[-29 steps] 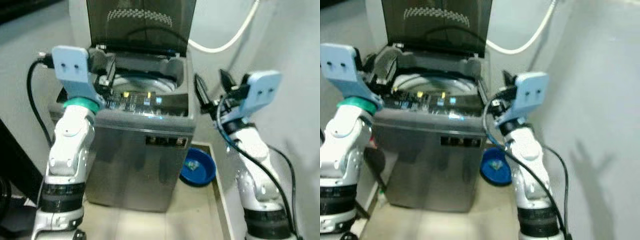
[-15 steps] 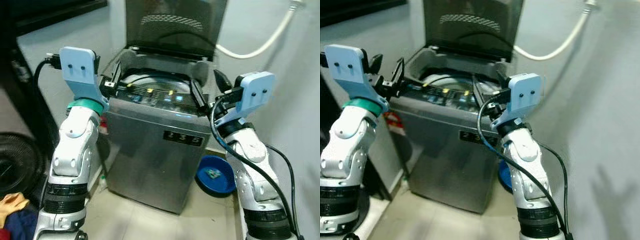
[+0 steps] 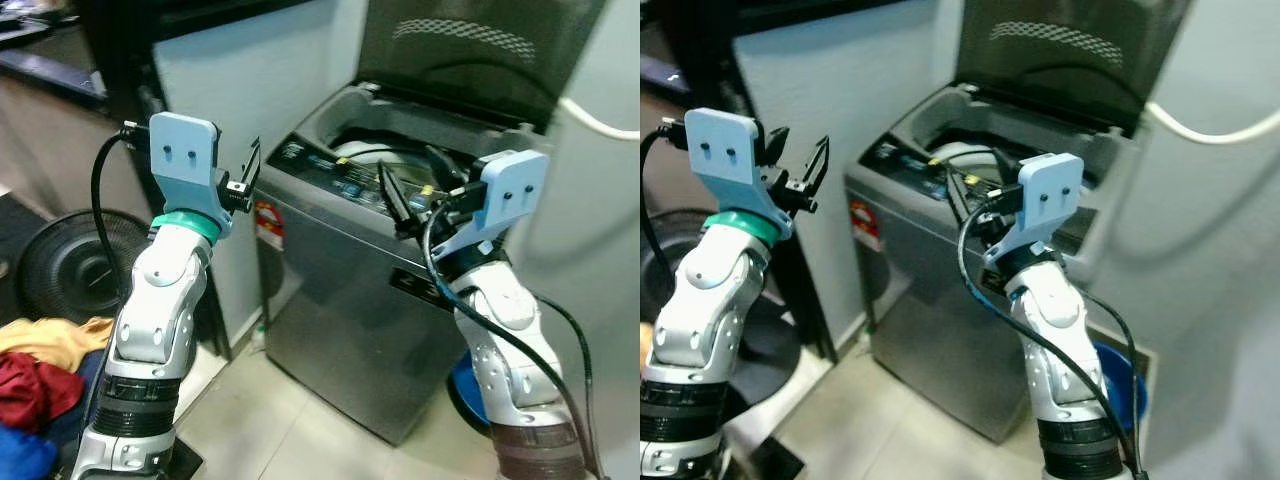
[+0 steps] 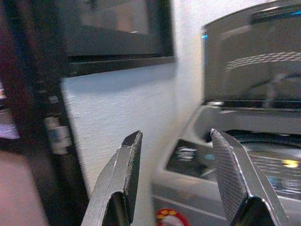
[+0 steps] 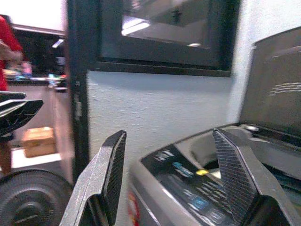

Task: Clothes washing

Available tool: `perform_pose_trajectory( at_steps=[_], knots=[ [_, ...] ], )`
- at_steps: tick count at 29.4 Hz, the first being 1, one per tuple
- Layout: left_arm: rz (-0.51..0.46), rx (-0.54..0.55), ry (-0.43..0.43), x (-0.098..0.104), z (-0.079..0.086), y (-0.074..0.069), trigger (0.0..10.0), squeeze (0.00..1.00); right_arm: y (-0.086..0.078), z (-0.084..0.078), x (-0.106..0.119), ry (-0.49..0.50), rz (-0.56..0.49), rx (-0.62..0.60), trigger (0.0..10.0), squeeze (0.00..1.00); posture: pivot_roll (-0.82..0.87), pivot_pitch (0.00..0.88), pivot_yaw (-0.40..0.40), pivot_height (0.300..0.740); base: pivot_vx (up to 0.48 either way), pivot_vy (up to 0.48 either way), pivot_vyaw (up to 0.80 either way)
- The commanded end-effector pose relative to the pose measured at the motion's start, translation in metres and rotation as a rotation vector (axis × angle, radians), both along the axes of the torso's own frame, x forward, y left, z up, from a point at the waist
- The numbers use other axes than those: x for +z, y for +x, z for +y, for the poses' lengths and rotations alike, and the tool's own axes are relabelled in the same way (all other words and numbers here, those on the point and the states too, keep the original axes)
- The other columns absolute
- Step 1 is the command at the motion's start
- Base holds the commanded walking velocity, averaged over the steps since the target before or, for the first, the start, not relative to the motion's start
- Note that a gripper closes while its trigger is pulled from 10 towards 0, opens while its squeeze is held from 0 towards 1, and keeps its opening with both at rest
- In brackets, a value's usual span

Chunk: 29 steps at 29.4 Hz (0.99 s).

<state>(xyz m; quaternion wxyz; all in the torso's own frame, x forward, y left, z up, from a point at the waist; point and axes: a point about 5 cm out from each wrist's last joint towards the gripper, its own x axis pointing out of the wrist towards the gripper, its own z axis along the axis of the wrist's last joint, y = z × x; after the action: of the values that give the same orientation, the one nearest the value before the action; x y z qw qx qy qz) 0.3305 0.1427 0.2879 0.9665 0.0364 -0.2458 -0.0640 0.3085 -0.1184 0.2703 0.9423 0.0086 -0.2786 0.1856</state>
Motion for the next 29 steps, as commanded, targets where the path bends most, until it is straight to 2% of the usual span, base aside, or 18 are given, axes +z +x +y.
perform_pose_trajectory(
  at_steps=[1, 21, 28, 29],
  knots=[
    [0.012, -0.013, 0.006, -0.004, -0.003, 0.001, 10.0, 0.0, 0.0, -0.004, -0.004, 0.005, 0.011, -0.007, 10.0, 0.0, 0.0, 0.005, 0.027, 0.74, 0.0, 0.0, 0.76],
    [0.023, -0.004, 0.02, -0.008, -0.001, 0.002, 10.0, 0.0, -0.003, -0.002, -0.005, 0.022, 0.016, 0.023, 10.0, 0.0, 0.0, 0.018, 0.033, 0.74, 0.0, 0.0, 0.75],
    [0.086, 0.013, 0.051, -0.027, 0.005, 0.004, 10.0, 0.0, 0.005, -0.009, -0.027, 0.035, 0.095, -0.031, 10.0, 0.0, 0.01, 0.017, 0.039, 0.74, 0.0, 0.0, 0.75],
    [0.157, 0.038, 0.071, -0.05, 0.011, 0.005, 10.0, 0.0, 0.012, -0.017, -0.054, 0.008, 0.184, -0.103, 10.0, 0.0, 0.01, 0.018, 0.039, 0.74, 0.0, 0.0, 0.74]
  ],
)
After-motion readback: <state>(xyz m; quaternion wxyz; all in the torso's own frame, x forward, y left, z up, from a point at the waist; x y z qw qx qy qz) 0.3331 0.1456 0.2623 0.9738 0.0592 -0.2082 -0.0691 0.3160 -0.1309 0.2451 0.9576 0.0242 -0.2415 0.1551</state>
